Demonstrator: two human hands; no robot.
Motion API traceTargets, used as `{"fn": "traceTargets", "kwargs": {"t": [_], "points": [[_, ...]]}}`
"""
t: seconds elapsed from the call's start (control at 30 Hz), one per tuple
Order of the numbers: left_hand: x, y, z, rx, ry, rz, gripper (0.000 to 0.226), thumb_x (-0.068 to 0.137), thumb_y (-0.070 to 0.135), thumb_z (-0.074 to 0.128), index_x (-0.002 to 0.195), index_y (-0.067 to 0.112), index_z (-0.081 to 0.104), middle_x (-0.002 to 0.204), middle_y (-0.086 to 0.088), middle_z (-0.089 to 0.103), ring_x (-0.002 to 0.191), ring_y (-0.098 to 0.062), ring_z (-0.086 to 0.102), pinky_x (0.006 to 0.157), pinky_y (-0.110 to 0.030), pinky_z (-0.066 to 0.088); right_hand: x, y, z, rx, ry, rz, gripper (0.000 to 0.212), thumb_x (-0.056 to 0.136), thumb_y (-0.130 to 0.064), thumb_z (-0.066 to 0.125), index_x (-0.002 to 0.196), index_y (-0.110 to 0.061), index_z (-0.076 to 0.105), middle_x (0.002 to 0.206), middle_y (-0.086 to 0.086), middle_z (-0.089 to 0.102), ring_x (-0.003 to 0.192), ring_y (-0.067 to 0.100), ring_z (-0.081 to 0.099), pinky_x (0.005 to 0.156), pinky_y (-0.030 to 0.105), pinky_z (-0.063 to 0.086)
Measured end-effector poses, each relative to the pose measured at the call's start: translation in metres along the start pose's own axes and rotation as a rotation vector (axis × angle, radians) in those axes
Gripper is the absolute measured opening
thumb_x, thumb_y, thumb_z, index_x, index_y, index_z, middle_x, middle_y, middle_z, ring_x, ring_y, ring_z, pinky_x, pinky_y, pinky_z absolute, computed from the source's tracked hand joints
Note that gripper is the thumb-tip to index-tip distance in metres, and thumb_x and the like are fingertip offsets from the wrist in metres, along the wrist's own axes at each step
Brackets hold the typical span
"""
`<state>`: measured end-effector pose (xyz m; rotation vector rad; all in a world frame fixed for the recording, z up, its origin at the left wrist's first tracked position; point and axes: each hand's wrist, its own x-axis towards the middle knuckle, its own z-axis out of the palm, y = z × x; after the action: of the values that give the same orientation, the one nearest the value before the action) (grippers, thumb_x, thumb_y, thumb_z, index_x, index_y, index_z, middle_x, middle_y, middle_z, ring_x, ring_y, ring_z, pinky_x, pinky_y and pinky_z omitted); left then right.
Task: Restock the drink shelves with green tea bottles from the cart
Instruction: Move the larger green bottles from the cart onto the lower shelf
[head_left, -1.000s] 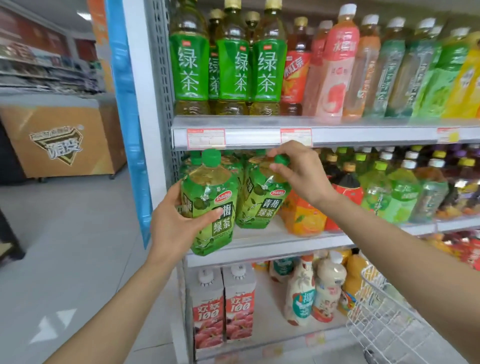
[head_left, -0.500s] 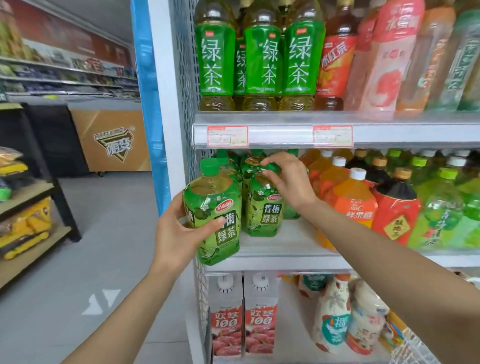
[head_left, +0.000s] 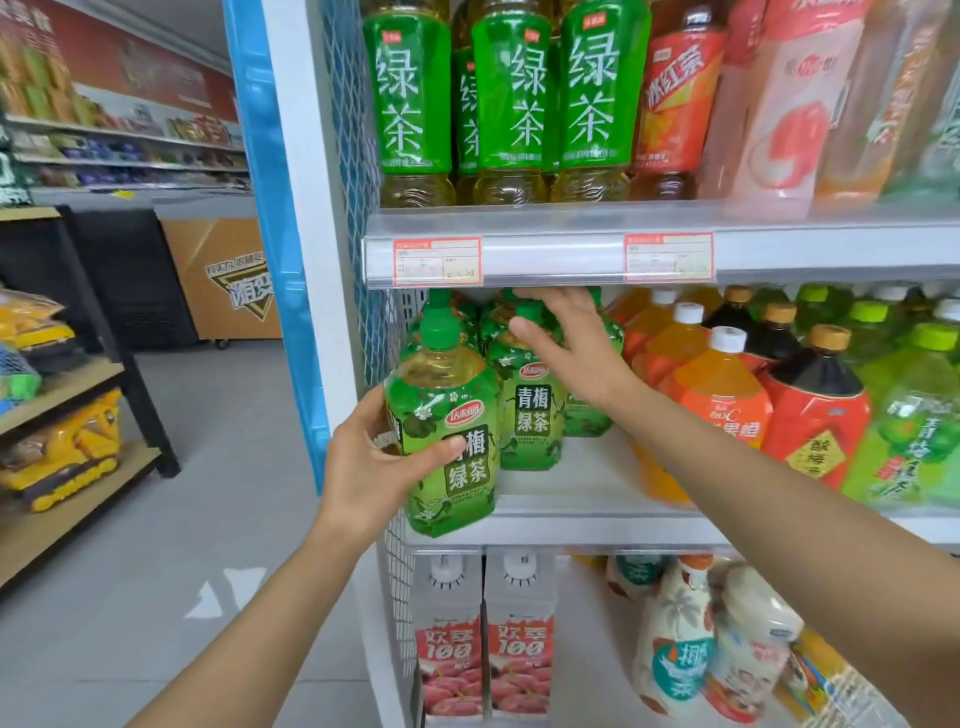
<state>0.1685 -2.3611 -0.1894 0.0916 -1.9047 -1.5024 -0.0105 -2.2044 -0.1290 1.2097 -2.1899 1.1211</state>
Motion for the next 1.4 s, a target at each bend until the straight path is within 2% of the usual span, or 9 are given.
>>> {"fn": "traceTargets", "kwargs": {"t": [0.17, 0.27, 0.37, 0.53, 0.7, 0.9, 1.07, 1.2, 1.4], "points": [[0.012, 0.007, 0.041, 0.025, -0.085, 0.051, 0.074, 0.052, 0.027, 0.094, 0.118, 0.022, 0.061, 0.107, 0.011, 0.072, 0.102, -0.001, 0.064, 0.087, -0.016, 0.050, -0.039, -0.033, -0.032, 0.348, -0.384, 0.004, 0.090, 0.074, -0.030, 0.080, 0.146, -0.030, 0.027, 0.144, -0.008, 0.043, 0.129, 0.007, 0.045, 0.108, 0.025, 0.038], [0.020, 0.010, 0.069, 0.043, -0.149, 0.057, 0.087, 0.053, 0.032, 0.091, 0.129, 0.025, 0.049, 0.117, 0.015, 0.063, 0.105, 0.014, 0.056, 0.092, -0.009, 0.044, -0.043, -0.024, -0.052, 0.285, -0.309, 0.031, 0.081, 0.065, -0.021, 0.087, 0.134, -0.020, 0.046, 0.128, -0.007, 0.059, 0.118, 0.005, 0.056, 0.104, 0.031, 0.046], [0.034, 0.014, 0.085, 0.284, -0.222, 0.184, 0.099, 0.058, 0.048, 0.085, 0.142, 0.023, 0.038, 0.132, 0.015, 0.051, 0.121, 0.002, 0.048, 0.105, -0.022, 0.037, -0.049, -0.012, -0.069, 0.154, -0.184, 0.051, 0.077, 0.061, -0.030, 0.088, 0.127, -0.020, 0.051, 0.121, -0.011, 0.061, 0.114, 0.003, 0.058, 0.102, 0.034, 0.047], [0.057, 0.002, 0.089, 0.819, -0.183, 0.548, 0.100, 0.073, 0.072, 0.058, 0.152, 0.024, 0.022, 0.160, 0.001, 0.015, 0.147, -0.019, 0.014, 0.118, -0.038, 0.012, -0.046, 0.005, -0.077, -0.135, -0.221, 0.075, 0.086, 0.061, -0.041, 0.086, 0.132, -0.012, 0.046, 0.130, -0.001, 0.057, 0.120, 0.015, 0.052, 0.102, 0.034, 0.044], [0.075, -0.016, 0.093, 1.129, -0.288, 0.522, 0.112, 0.076, 0.056, 0.070, 0.152, 0.033, -0.009, 0.161, 0.001, -0.017, 0.148, -0.021, -0.017, 0.120, -0.048, -0.007, -0.036, 0.012, -0.077, -0.264, -0.226, 0.104, 0.080, 0.062, -0.034, 0.087, 0.128, -0.010, 0.049, 0.123, 0.006, 0.049, 0.112, 0.014, 0.043, 0.096, 0.025, 0.038], [0.087, -0.039, 0.079, 1.405, -0.273, 0.530, 0.118, 0.075, 0.037, 0.078, 0.153, 0.024, -0.008, 0.162, -0.005, -0.010, 0.150, -0.024, -0.003, 0.122, -0.049, 0.002, -0.020, 0.022, -0.061, -0.405, -0.280, 0.203, 0.100, 0.062, -0.038, 0.086, 0.140, -0.002, 0.036, 0.141, 0.015, 0.045, 0.130, 0.030, 0.043, 0.107, 0.036, 0.039], [0.088, -0.041, 0.078, 1.407, -0.253, 0.543, 0.109, 0.080, 0.028, 0.075, 0.152, 0.025, -0.007, 0.162, -0.005, -0.005, 0.150, -0.023, 0.000, 0.121, -0.049, -0.001, -0.012, 0.037, -0.057, -0.387, -0.204, 0.336, 0.089, 0.063, -0.031, 0.088, 0.131, -0.002, 0.038, 0.128, 0.013, 0.053, 0.119, 0.029, 0.051, 0.096, 0.035, 0.046], [0.088, -0.042, 0.078, 1.354, -0.260, 0.539, 0.103, 0.083, 0.036, 0.071, 0.150, 0.027, -0.006, 0.162, -0.004, -0.004, 0.150, -0.023, -0.001, 0.121, -0.049, -0.001, -0.003, 0.039, -0.051, -0.390, -0.227, 0.338, 0.098, 0.069, -0.022, 0.084, 0.142, 0.000, 0.023, 0.139, 0.018, 0.045, 0.129, 0.032, 0.044, 0.102, 0.034, 0.042], [0.057, -0.027, 0.102, 1.029, -0.095, 0.694, 0.066, 0.091, 0.030, 0.061, 0.146, 0.005, 0.035, 0.155, -0.016, 0.029, 0.145, -0.031, 0.023, 0.120, -0.052, 0.014, -0.021, 0.020, -0.068, -0.408, -0.216, 0.170, 0.092, 0.076, -0.023, 0.078, 0.148, -0.006, 0.024, 0.147, 0.014, 0.033, 0.137, 0.026, 0.033, 0.110, 0.028, 0.030]]}}
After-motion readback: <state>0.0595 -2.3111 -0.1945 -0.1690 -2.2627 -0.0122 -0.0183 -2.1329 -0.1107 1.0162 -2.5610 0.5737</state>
